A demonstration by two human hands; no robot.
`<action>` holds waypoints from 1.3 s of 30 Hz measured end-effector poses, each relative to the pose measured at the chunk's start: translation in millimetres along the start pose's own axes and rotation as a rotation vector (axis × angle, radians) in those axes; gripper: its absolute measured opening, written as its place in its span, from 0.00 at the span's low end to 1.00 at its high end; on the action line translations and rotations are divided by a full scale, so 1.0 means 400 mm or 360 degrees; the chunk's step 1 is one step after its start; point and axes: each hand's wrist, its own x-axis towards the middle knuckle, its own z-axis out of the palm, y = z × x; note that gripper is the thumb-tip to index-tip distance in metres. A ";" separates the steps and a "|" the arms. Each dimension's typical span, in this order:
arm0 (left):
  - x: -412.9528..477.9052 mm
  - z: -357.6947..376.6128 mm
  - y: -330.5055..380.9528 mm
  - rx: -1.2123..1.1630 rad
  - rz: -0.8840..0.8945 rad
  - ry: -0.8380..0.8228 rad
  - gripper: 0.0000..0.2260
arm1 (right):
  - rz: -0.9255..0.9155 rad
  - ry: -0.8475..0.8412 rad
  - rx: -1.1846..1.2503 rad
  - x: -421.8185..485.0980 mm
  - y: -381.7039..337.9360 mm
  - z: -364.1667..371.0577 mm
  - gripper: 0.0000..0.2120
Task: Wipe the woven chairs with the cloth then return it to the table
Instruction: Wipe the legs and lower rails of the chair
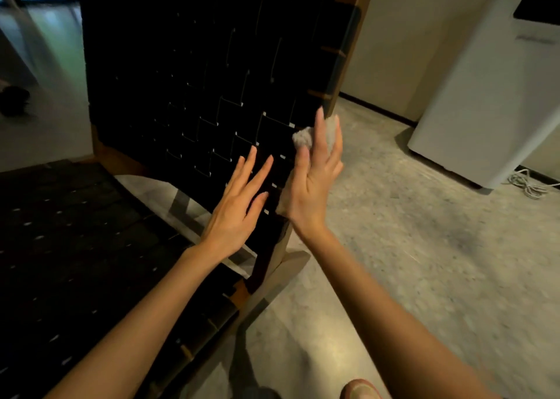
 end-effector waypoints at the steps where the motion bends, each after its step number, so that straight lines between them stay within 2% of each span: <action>1: -0.004 -0.009 0.008 0.0001 -0.0008 -0.0029 0.27 | -0.0040 0.0019 -0.0049 0.041 -0.014 -0.004 0.22; 5: -0.011 -0.032 0.031 0.0005 -0.0019 -0.0095 0.27 | 0.0019 0.0014 -0.0080 0.095 -0.042 -0.012 0.25; 14: -0.140 -0.005 -0.075 -0.0132 -0.0204 -0.0421 0.29 | 0.0262 -0.0131 -0.0134 -0.159 0.052 0.017 0.27; 19: -0.212 0.035 -0.108 -0.0204 -0.0288 -0.0433 0.30 | 0.0317 -0.0232 -0.0145 -0.273 0.086 0.021 0.26; 21: -0.230 0.052 -0.107 -0.0217 -0.0312 -0.0401 0.30 | 0.0383 -0.0337 -0.0123 -0.318 0.104 0.008 0.26; 25: -0.240 0.067 -0.105 -0.0197 -0.0310 -0.0371 0.32 | 0.0615 -0.0852 -0.0139 -0.443 0.148 -0.054 0.27; 27: -0.238 0.066 -0.106 -0.0186 -0.0304 -0.0362 0.32 | 0.0705 -0.0992 -0.0166 -0.460 0.149 -0.072 0.28; 29: -0.239 0.065 -0.108 -0.0209 -0.0293 -0.0350 0.32 | 0.0748 -0.0921 -0.0096 -0.428 0.127 -0.070 0.27; 34: -0.241 0.062 -0.122 -0.0314 -0.0305 -0.0347 0.33 | 0.0760 -0.0500 0.0099 -0.283 0.072 -0.029 0.27; 37: -0.241 0.067 -0.127 -0.0304 -0.0281 -0.0348 0.34 | 0.0792 -0.0440 0.0220 -0.270 0.092 -0.012 0.28; 39: -0.239 0.074 -0.131 -0.0265 -0.0263 -0.0357 0.35 | 0.0820 -0.0495 0.0268 -0.318 0.119 -0.011 0.27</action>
